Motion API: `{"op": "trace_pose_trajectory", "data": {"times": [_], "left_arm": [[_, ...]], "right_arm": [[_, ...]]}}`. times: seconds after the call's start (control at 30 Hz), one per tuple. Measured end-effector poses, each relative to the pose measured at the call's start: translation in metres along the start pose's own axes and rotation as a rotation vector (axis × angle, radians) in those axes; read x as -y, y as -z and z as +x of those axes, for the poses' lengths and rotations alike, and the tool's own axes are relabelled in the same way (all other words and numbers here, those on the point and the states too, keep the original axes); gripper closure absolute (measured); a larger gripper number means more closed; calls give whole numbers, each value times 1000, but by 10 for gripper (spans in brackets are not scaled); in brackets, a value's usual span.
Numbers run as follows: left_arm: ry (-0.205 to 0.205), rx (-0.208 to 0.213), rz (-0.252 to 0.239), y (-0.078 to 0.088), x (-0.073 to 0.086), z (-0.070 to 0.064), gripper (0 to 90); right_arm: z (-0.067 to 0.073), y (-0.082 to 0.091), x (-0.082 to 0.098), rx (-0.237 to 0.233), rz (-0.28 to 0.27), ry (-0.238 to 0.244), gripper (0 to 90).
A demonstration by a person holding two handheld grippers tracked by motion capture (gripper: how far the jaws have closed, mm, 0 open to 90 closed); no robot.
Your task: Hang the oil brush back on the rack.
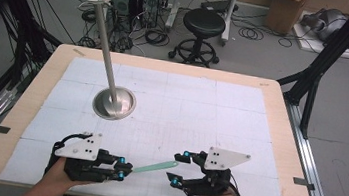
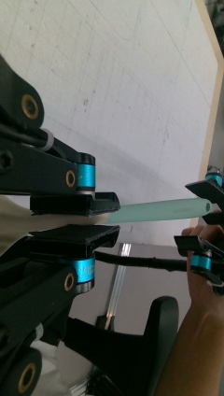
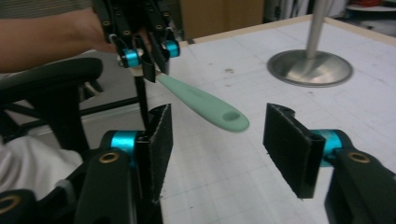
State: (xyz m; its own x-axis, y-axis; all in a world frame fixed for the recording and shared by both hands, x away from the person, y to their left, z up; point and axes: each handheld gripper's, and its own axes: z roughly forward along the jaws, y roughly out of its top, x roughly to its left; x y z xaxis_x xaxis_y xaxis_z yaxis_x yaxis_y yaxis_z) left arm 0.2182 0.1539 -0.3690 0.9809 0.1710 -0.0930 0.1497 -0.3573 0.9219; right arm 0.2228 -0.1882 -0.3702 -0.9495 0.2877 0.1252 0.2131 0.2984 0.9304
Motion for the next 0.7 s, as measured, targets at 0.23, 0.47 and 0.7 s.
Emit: {"op": "trace_pose_trajectory", "data": {"times": [0.23, 0.47, 0.7], "left_arm": [[-19, 42, -5, -3, 0, 0, 819], [-32, 96, -14, -3, 1, 1, 819], [-33, 120, -12, -5, 4, 2, 817]], "right_arm": [[2, -4, -2, -70, 17, 35, 564], [4, -5, -2, -135, 13, 51, 666], [7, -4, -1, -181, 20, 62, 720]]}}
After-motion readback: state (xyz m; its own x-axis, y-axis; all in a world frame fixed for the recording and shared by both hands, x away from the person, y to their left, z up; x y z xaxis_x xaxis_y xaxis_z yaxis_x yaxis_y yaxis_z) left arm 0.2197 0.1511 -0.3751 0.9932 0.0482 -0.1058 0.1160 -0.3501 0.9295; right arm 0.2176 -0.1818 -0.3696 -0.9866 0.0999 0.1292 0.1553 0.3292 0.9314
